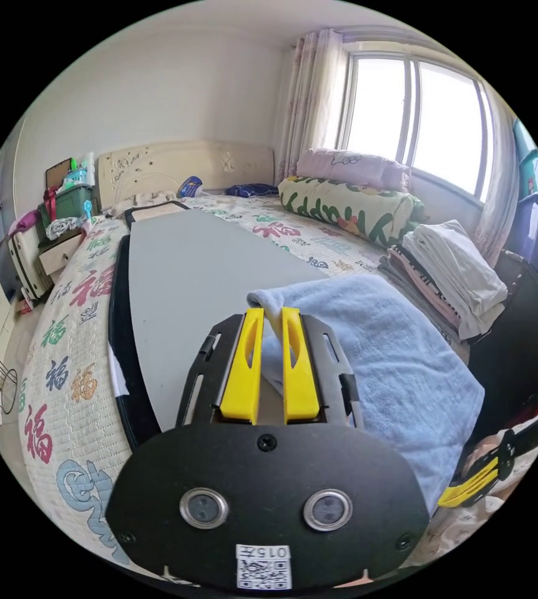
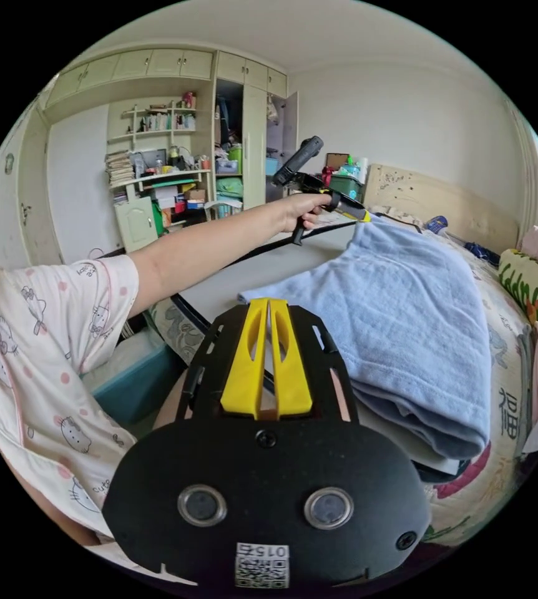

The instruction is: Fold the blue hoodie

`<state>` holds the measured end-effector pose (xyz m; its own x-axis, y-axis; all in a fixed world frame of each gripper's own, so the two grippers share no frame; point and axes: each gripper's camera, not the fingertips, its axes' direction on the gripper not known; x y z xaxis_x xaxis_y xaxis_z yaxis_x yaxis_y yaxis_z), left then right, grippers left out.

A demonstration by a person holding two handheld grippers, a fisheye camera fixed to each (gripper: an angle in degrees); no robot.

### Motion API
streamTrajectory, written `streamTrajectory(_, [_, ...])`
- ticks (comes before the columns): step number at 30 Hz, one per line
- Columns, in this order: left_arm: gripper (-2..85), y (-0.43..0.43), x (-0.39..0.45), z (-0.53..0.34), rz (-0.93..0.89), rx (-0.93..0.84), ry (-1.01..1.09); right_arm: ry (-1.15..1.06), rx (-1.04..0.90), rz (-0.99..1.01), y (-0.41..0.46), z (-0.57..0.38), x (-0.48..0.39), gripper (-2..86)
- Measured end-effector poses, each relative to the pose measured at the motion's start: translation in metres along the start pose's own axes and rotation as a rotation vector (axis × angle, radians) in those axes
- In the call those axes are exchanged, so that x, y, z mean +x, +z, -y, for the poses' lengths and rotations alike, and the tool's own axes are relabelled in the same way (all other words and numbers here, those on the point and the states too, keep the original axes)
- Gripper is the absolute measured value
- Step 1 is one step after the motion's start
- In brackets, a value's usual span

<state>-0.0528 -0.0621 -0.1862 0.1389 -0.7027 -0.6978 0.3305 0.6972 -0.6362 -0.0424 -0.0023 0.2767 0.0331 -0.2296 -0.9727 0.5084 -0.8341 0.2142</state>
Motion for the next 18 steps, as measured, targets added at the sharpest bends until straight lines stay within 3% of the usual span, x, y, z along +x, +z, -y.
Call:
streamTrajectory(4, [2.1, -0.001, -0.005, -0.011, -0.028, 0.028, -0.026, -0.001, -0.059, 0.032, -0.002, 0.008, -0.001, -0.7])
streamTrajectory(11, [1.3, 0.005, -0.01, -0.027, -0.08, 0.037, -0.066, -0.091, 0.042, 0.153, -0.011, 0.01, -0.004, -0.7])
streamTrajectory(18, [1.1, 0.007, 0.005, -0.027, -0.033, 0.049, -0.033, -0.172, -0.053, 0.028, 0.016, 0.026, -0.041, 6.7])
